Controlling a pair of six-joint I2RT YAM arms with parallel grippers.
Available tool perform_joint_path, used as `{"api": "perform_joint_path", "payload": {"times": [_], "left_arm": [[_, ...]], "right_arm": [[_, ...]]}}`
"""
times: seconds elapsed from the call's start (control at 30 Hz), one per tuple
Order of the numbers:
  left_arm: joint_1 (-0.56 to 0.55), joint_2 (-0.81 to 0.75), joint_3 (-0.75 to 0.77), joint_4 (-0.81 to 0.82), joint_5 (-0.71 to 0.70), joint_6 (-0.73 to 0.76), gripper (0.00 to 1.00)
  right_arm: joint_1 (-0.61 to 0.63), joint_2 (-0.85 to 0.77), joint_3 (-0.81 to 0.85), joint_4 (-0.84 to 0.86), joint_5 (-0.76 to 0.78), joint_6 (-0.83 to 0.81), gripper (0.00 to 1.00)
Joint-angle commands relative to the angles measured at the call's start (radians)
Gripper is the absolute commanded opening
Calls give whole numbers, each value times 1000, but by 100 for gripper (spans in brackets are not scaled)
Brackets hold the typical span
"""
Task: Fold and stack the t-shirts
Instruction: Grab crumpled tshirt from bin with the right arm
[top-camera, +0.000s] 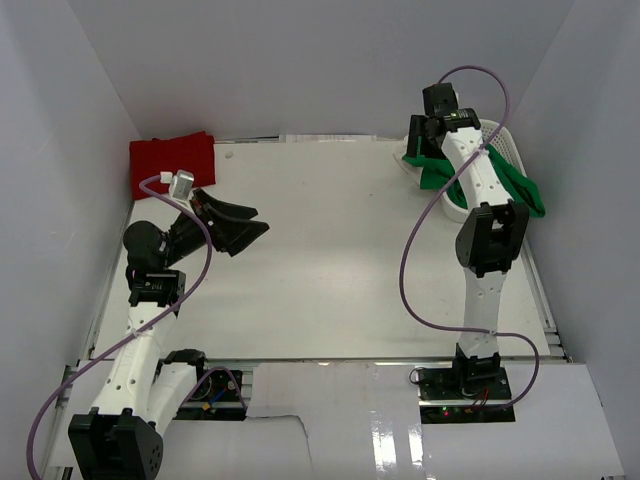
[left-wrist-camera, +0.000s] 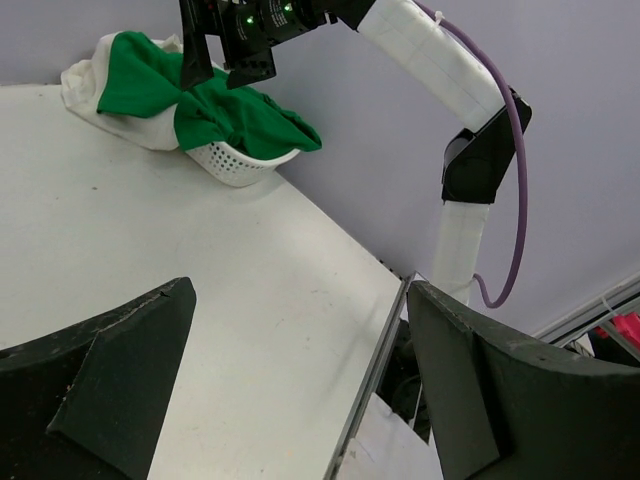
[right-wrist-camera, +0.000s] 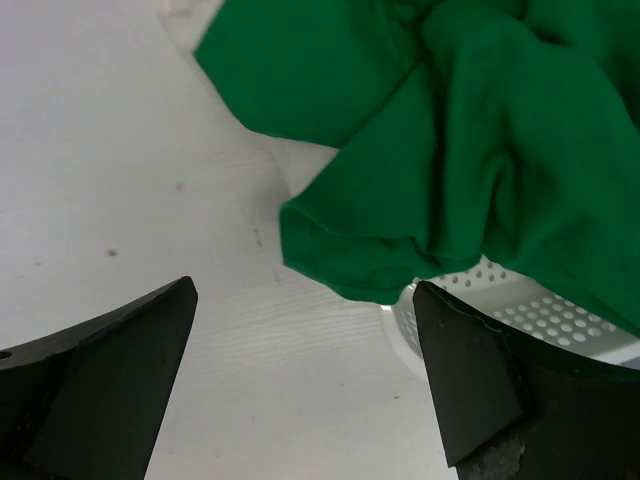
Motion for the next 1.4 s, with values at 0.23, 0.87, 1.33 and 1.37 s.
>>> {"api": "perform_joint_path", "payload": {"times": [0.23,0.87,1.33,1.37], "left_arm": [[-4,-14,-14,-100,-11,91,98],[-3,0,-34,-116,3,103,98],[-4,14,-43,-121,-6,105,98],[-4,12,-46,-121,-6,105,98]], "right_arm": [[-8,30,-25,-28,83,29,100],[-27,139,-6,129,97,-14,83],[-33,118,17,159,155,-51,33],[-31,113,25,159,157,-55,31]]}}
